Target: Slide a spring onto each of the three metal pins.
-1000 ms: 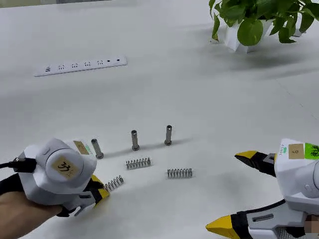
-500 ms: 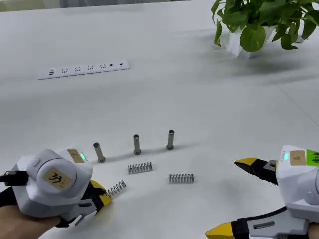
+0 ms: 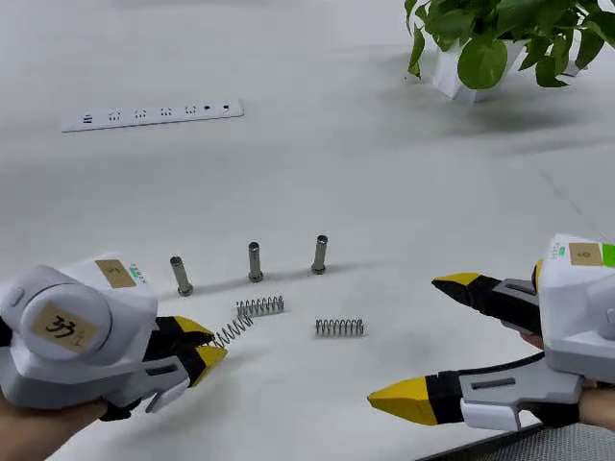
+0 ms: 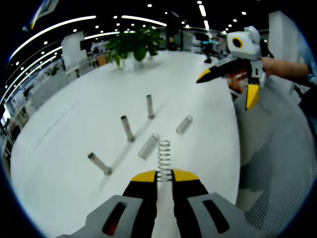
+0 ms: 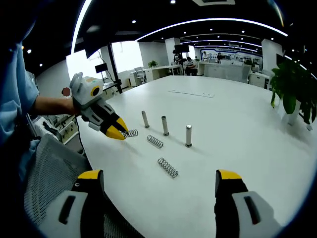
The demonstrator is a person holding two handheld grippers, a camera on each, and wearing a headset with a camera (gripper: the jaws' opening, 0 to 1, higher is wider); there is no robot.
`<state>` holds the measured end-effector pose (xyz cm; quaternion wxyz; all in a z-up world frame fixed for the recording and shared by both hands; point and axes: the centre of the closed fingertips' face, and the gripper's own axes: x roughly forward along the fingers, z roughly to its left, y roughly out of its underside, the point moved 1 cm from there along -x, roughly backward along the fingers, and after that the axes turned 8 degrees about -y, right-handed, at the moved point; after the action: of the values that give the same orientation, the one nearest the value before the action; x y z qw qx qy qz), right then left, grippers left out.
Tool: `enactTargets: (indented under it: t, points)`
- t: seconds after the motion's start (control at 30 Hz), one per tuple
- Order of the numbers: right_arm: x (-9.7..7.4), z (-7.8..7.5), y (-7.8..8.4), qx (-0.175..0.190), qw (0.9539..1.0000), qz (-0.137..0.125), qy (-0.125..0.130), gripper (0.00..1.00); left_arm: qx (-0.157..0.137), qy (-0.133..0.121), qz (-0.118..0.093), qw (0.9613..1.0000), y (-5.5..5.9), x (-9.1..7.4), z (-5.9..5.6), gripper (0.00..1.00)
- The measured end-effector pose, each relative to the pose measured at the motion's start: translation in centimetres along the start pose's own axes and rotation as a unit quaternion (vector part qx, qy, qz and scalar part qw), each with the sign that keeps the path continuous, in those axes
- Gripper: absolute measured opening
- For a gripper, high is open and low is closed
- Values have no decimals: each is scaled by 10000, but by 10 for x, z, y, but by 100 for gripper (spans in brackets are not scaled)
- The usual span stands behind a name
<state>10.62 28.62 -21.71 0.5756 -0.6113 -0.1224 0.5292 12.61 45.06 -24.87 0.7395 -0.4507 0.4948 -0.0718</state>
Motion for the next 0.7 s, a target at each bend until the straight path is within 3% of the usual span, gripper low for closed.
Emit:
enactTargets:
  t: [0.27, 0.47, 0.7]
  points:
    - [5, 0, -16, -342, 9993, 113, -121, 92, 271, 142, -414, 9987, -19, 1, -13, 10]
    - [9, 3, -34, -521, 9980, 120, -341, 89, 397, 353, -591, 9968, -29, 1, -26, 10]
    - [17, 11, -53, -933, 9932, 248, -649, 83, 602, 544, -776, 9937, -38, 1, -35, 10]
